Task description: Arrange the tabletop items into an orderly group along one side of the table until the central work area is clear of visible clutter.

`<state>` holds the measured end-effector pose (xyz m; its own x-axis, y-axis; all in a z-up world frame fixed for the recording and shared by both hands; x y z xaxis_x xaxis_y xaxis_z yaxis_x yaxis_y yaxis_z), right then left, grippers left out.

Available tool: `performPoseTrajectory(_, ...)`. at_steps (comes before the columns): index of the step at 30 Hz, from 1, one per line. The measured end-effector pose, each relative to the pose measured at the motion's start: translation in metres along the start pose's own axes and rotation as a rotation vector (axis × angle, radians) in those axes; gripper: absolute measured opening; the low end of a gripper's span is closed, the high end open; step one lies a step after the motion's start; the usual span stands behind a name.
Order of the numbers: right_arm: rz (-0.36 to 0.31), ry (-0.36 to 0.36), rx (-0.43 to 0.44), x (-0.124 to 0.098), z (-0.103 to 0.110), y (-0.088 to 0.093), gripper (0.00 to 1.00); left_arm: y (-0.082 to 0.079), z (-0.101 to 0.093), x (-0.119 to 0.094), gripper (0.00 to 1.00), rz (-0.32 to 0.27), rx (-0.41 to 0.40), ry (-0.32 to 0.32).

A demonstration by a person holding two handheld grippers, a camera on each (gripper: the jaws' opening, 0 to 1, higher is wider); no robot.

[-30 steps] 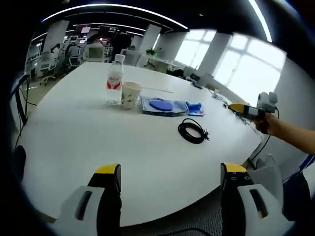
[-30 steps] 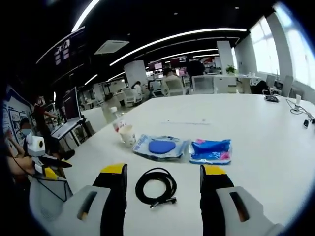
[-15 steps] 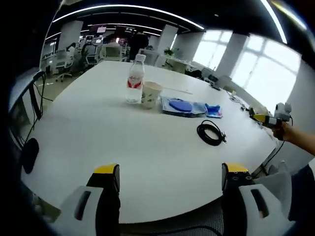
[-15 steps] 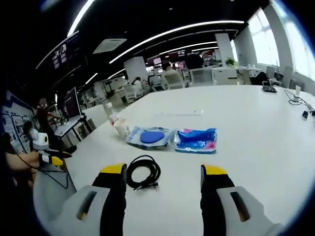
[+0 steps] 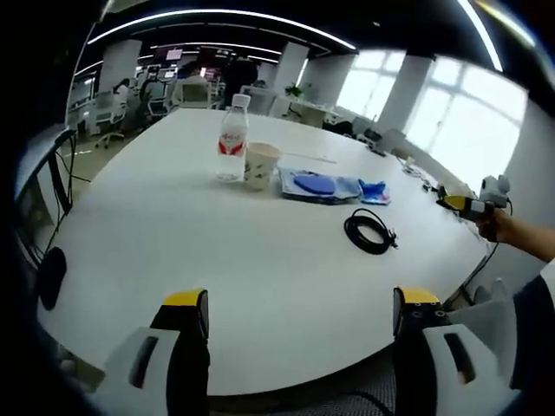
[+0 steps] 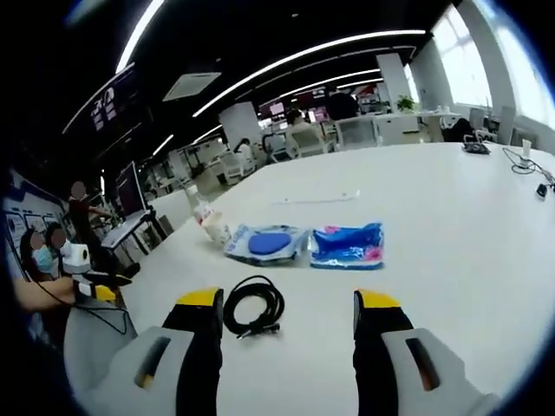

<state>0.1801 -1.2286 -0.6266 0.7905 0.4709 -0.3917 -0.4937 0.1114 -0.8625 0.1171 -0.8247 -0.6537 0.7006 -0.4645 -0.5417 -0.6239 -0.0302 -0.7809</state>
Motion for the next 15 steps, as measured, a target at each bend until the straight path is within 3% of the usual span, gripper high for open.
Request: performPoseTrajectory(15, 0.015, 0.037, 0.039, -0.015, -0.012, 0.015, 0.58, 0.002, -0.002, 0.003, 0.85, 0.007, -0.008, 0.015)
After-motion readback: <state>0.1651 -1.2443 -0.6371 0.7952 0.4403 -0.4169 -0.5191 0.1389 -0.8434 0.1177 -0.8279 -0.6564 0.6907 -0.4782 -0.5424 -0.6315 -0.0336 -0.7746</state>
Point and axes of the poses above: the point that each gripper's makers call its tool centre point, and the gripper's own axes: x roughly forward along the fingers, z roughly to its left, y roughly out of its underside, the point moved 3 cm from there along -x, roughly backward along the fingers, and after that the axes turned 2 degrees about -z, right-handed, at the moved point
